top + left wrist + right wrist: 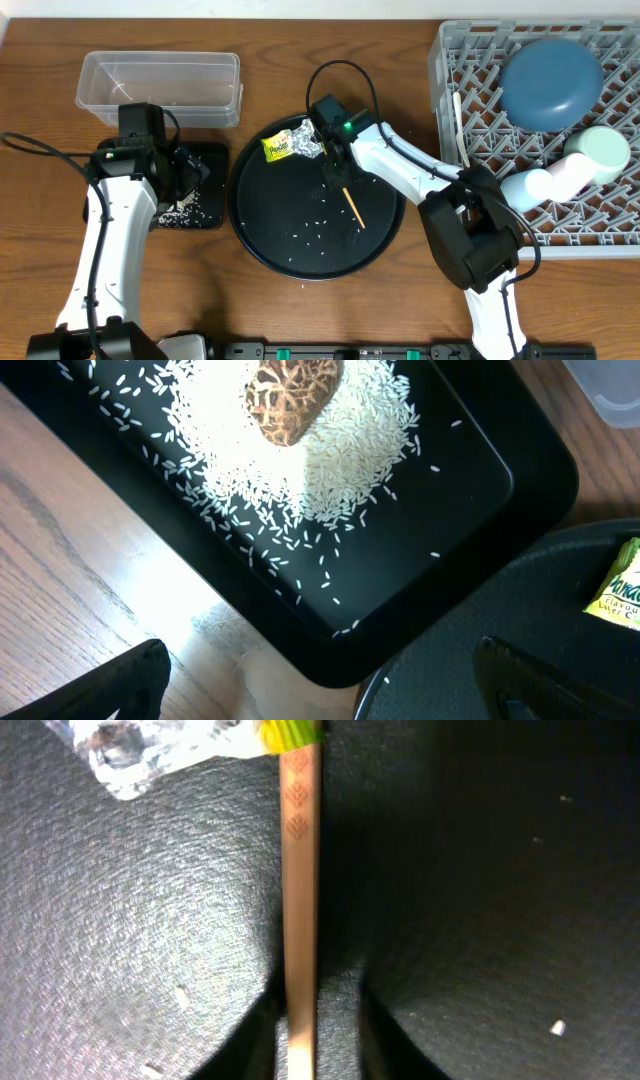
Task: Sort waste into correct bins and load items into the dishwasher rack
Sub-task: 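Move the right gripper back to the wooden stick and grasp it, then lift the wooden stick and place it in the rack beside the spoon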
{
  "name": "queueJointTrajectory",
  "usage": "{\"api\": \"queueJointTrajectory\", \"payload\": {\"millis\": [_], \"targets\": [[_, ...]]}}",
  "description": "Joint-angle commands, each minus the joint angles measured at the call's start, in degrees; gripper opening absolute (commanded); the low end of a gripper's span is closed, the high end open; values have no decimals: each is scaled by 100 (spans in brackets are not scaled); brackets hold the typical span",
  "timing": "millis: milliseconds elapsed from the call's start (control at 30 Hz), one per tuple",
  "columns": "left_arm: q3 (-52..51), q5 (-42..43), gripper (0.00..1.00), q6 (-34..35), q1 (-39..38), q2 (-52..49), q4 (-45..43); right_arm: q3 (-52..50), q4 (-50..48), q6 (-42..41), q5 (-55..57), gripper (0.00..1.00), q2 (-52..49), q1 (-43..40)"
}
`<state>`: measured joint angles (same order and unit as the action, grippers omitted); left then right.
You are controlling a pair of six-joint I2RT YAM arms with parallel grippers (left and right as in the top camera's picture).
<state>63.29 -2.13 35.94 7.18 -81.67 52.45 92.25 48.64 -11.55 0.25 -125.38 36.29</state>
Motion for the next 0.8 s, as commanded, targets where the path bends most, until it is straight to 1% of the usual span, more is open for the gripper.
{"api": "queueJointTrajectory", "payload": {"millis": [0, 67, 367, 500, 667, 767], "targets": [[35, -114, 98, -57, 24, -26, 13, -33, 46, -42, -103, 11, -247, 52], [35, -114, 98, -57, 24, -26, 13, -33, 94, -42, -63, 1, -247, 55], [35, -114, 98, -57, 24, -26, 13, 109, 306, -70, -120, 1, -245, 37], [35, -114, 98, -57, 24, -26, 13, 570, 925, -61, -116, 1, -234, -48], [35, -114, 98, -57, 24, -26, 13, 1523, 2229, 466, -116, 1, -234, -221], [35, -114, 98, -57, 24, -26, 13, 2026, 2859, 494, -85, 1, -234, -313]]}}
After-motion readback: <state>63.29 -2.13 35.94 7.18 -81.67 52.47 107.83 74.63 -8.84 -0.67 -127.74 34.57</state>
